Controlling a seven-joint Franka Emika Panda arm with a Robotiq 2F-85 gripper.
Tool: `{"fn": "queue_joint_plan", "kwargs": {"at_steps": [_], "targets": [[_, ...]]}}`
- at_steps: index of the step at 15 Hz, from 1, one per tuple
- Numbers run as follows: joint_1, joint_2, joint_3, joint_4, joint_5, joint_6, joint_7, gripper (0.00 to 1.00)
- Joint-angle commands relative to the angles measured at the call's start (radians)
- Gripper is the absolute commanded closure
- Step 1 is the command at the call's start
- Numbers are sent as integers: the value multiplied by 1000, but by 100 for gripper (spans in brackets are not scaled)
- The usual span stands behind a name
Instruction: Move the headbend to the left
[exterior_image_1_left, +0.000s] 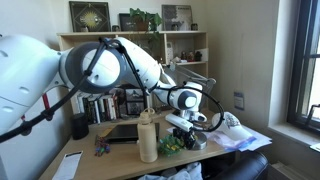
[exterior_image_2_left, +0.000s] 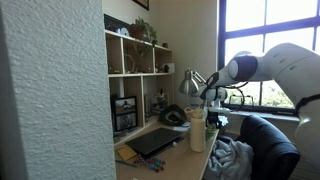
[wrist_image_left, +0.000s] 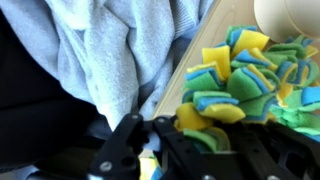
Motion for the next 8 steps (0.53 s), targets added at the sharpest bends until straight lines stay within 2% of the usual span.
{"fn": "queue_joint_plan", "kwargs": {"at_steps": [1,8], "targets": [[-1,26,11,52,6,-129,-20,98],[4,-10,-15,71,-18,-234,19,98]]}}
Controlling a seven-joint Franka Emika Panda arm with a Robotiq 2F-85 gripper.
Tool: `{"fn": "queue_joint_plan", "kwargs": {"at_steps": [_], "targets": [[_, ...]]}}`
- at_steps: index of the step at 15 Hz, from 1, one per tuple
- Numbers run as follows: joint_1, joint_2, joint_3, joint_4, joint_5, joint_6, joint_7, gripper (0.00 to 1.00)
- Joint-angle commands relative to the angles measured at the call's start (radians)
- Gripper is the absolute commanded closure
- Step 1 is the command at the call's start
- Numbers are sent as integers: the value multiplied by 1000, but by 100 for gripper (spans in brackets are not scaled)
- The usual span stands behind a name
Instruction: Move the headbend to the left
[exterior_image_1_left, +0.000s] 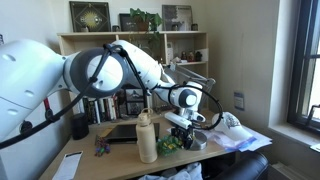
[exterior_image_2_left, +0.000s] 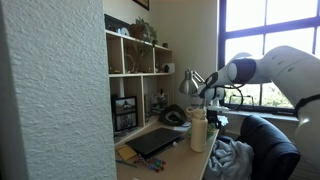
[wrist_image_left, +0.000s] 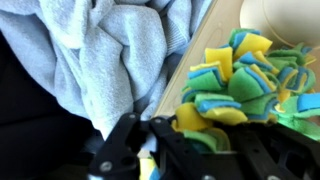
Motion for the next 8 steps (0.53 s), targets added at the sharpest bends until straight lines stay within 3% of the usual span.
{"fn": "queue_joint_plan", "kwargs": {"at_steps": [1,8], "targets": [[2,-47,-21,-5,-25,-128,-17,98],[-6,-44,-42,69,-33,-327,-17,98]]}}
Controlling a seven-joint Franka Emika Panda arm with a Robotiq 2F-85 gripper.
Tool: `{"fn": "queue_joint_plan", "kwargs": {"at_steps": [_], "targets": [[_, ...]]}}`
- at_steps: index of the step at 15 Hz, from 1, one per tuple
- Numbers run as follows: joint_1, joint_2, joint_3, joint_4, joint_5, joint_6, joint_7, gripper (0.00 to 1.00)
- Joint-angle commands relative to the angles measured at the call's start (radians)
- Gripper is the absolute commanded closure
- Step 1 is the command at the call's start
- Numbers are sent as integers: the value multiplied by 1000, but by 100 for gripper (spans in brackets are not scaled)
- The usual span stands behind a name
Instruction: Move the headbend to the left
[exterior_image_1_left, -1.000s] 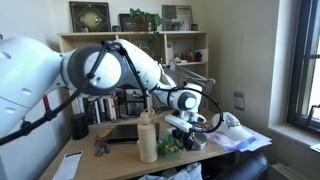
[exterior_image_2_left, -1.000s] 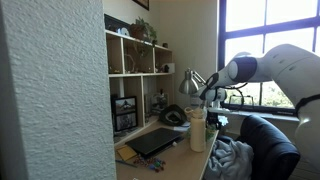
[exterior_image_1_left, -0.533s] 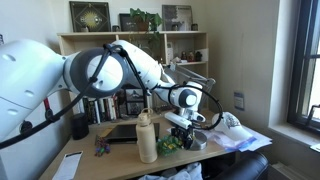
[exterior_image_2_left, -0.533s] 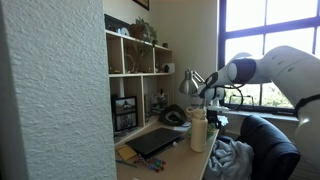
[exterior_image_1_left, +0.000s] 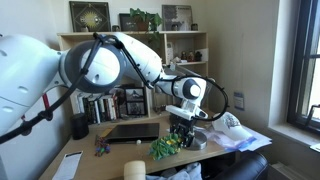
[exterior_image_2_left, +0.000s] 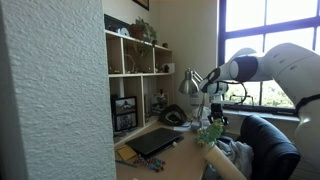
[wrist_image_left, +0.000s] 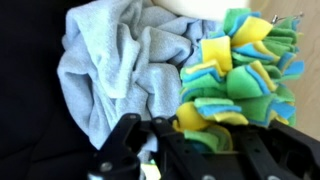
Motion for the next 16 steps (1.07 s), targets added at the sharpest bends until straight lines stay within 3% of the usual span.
{"fn": "queue_joint_plan", "kwargs": {"at_steps": [1,9,16], "targets": [[-2,-7,-4,29,9,-66,12,98],[-28,-70,21,40,37,-109,-103,98],[-35,-204,42,-62,45,-88,-307,98]]}}
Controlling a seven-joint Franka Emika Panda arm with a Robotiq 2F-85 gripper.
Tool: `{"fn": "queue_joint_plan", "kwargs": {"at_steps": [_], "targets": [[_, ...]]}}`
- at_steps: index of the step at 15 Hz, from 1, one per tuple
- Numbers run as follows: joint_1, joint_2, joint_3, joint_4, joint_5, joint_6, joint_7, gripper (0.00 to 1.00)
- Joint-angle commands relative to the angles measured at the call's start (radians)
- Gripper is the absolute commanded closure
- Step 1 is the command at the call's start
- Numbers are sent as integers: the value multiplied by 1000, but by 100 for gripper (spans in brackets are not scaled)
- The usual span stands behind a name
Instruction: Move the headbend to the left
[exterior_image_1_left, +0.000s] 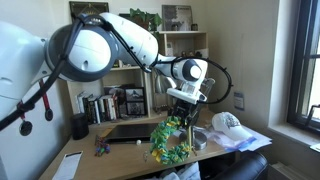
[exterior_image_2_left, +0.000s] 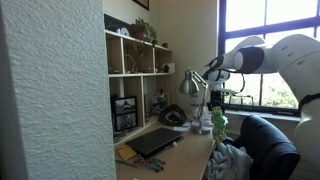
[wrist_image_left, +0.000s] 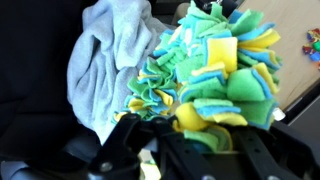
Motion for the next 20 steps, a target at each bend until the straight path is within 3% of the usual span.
{"fn": "queue_joint_plan", "kwargs": {"at_steps": [1,7,11,20], "targets": [[-6,-122,12,-124,0,14,-99,98],[12,-304,11,-327,-15,78,-271,98],[62,-424,13,-470,-37,125,-337,98],[267,-561,87,-659,-95,180,-285,98]]}}
